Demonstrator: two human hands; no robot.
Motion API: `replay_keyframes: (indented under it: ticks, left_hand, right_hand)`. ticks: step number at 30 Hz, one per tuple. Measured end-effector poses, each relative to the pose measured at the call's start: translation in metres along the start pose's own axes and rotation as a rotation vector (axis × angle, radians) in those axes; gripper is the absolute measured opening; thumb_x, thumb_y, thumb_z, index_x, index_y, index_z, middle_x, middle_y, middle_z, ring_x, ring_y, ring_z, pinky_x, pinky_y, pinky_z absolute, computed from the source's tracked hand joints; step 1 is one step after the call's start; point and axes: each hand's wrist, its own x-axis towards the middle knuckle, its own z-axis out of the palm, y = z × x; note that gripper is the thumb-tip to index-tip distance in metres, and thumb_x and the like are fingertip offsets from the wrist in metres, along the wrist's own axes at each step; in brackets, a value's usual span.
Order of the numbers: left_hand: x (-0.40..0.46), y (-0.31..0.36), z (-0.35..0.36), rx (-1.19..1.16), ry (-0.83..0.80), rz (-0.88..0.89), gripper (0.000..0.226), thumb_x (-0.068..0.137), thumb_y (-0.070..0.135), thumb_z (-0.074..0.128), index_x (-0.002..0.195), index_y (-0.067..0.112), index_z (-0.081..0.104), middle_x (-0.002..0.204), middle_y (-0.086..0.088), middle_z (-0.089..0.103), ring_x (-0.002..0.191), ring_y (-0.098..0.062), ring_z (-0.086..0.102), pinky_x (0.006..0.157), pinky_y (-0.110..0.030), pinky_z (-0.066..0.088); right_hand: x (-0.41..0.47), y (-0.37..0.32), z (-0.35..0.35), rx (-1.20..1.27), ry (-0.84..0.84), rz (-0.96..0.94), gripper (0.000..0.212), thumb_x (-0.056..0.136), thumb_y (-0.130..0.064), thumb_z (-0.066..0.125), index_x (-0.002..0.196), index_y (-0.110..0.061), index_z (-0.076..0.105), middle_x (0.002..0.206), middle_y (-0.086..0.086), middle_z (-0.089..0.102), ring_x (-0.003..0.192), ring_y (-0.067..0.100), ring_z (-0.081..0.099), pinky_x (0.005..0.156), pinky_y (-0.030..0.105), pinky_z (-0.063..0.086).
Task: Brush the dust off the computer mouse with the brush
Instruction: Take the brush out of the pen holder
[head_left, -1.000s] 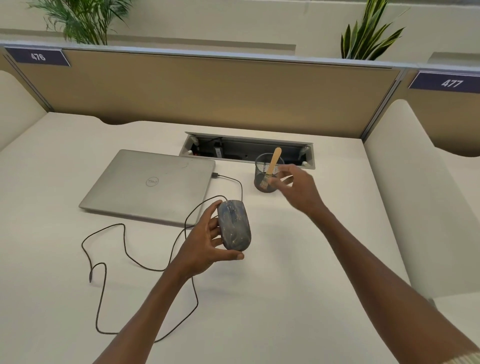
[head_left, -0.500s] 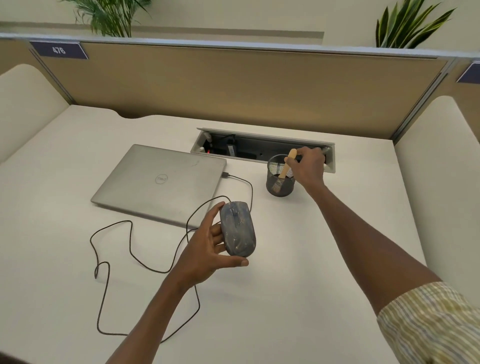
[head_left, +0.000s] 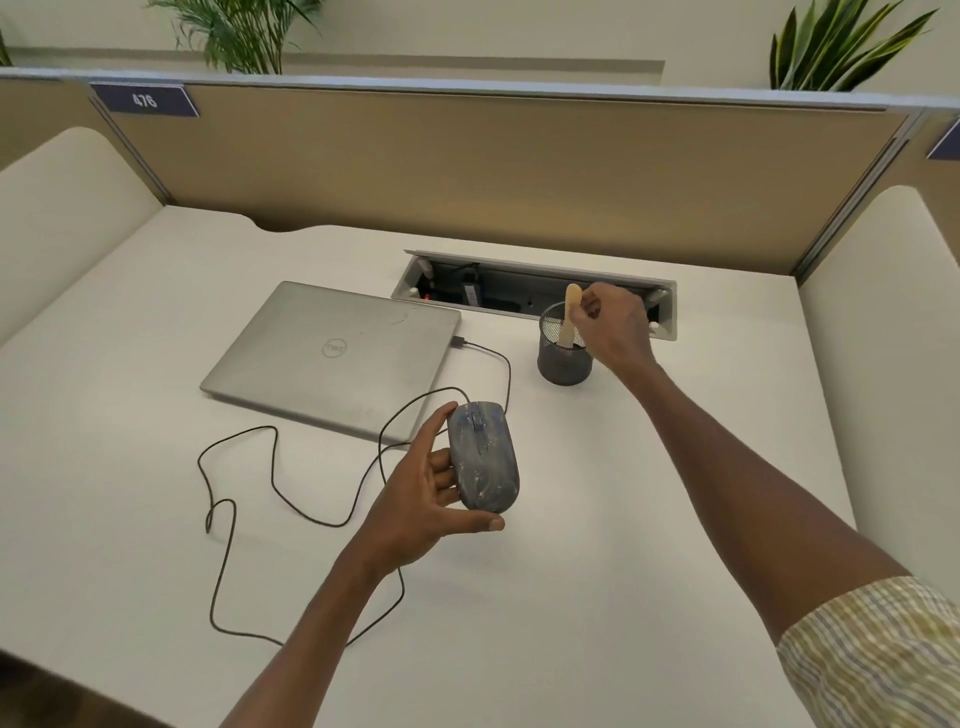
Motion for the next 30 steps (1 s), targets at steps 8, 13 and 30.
replay_keyframes:
  ticks: [8,13,30]
  left_hand:
    - [-0.035,0.005,-0.007,0.002,-0.018,0.024,0.125,0.059,-0.017,0.089,0.151,0.040,0.025,0.126,-0.010,0.068,0.107,-0.026,0.072,0.085,-0.036,0.060]
    - [-0.072,0.006,-0.018,0.018,-0.033,0.034,0.125,0.060,-0.016,0.089,0.152,0.040,0.026,0.128,-0.009,0.067,0.101,-0.028,0.075,0.080,-0.036,0.061]
    - [-0.227,-0.017,-0.092,0.145,-0.105,0.116,0.126,0.060,-0.004,0.093,0.152,0.045,0.023,0.130,-0.002,0.064,0.099,-0.023,0.076,0.087,-0.039,0.062]
  right_hand:
    - [-0.027,-0.033,-0.043,0.098,0.148,-0.130,0.019,0.097,-0.022,0.051,0.103,-0.004,0.051,0.087,0.018,0.075,0.082,0.042,0.068,0.073,0.049,0.054]
    - [-0.069,-0.053,-0.062,0.177,0.191,-0.162,0.018,0.093,-0.014,0.059,0.106,-0.004,0.051,0.094,0.014,0.077,0.081,0.031,0.072,0.075,0.044,0.058]
    - [-0.306,-0.138,-0.055,0.181,0.365,-0.119,0.009,0.091,-0.017,0.055,0.094,-0.014,0.047,0.077,0.011,0.073,0.066,0.034,0.071,0.061,0.050,0.058]
